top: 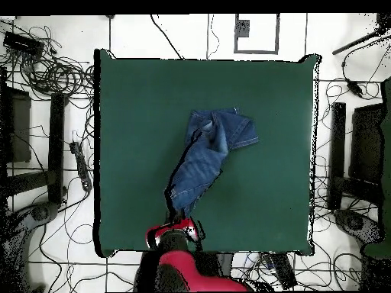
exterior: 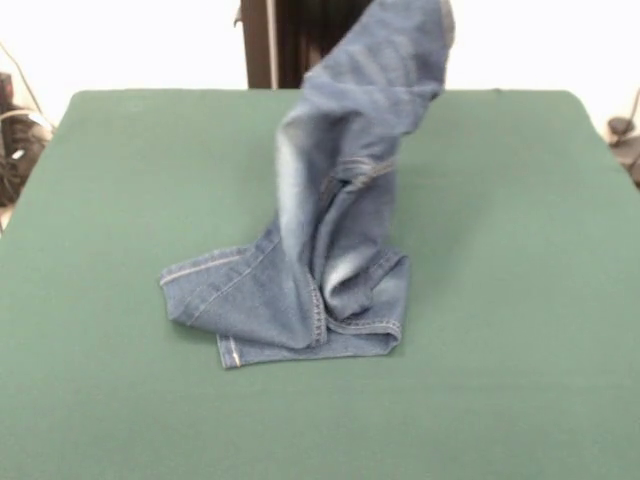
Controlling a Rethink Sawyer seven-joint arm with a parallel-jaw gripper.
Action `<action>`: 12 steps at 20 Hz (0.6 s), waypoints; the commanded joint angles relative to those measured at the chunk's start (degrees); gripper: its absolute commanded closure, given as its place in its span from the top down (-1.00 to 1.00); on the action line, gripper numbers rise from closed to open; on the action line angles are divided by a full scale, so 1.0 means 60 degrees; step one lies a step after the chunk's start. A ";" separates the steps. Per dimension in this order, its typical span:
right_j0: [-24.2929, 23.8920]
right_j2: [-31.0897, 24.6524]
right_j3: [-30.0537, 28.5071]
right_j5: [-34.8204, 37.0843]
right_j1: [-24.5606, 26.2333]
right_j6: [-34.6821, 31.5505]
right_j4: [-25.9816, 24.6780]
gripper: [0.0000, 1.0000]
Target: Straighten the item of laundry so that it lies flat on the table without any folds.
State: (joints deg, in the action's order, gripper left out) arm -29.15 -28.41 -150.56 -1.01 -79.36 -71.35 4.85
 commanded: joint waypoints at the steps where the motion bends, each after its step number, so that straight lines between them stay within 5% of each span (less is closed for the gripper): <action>1: 0.0358 -0.1054 -0.1446 -0.0844 0.0190 -0.3849 -0.0538 -1.00; 7: 0.0112 -0.0730 -0.1529 -0.1174 0.0292 -0.4058 -0.1247 -1.00; 8: 0.0131 -0.0500 -0.1468 -0.1179 0.0273 -0.3958 -0.1439 1.00; 12: 0.0174 0.0228 -0.1280 -0.1281 0.0209 -0.3352 -0.1830 1.00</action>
State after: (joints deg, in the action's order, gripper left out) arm -29.21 -28.14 -154.28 -6.31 -79.72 -80.14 -2.35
